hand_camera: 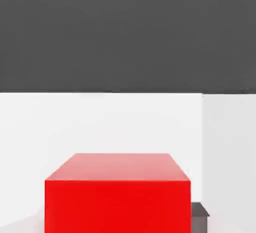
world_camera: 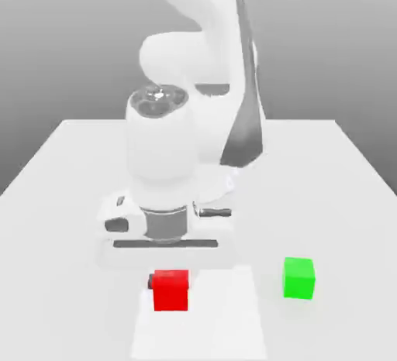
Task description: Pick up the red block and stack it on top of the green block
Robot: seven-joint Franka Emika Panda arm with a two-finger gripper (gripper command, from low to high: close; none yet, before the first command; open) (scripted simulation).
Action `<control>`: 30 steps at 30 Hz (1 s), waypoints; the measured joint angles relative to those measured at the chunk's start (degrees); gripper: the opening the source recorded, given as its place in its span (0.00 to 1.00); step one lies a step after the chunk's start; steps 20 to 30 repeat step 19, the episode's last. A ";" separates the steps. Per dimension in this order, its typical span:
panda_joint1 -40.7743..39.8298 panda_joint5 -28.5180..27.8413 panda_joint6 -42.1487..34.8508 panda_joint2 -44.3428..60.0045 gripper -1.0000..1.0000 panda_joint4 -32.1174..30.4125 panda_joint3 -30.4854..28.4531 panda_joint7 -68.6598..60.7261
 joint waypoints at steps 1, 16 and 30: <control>2.19 0.25 -0.32 -1.08 0.00 -0.74 1.11 1.10; 16.50 -5.63 7.68 0.28 0.00 -7.37 8.28 17.74; 16.67 -6.09 8.93 1.61 1.00 -7.32 8.02 18.09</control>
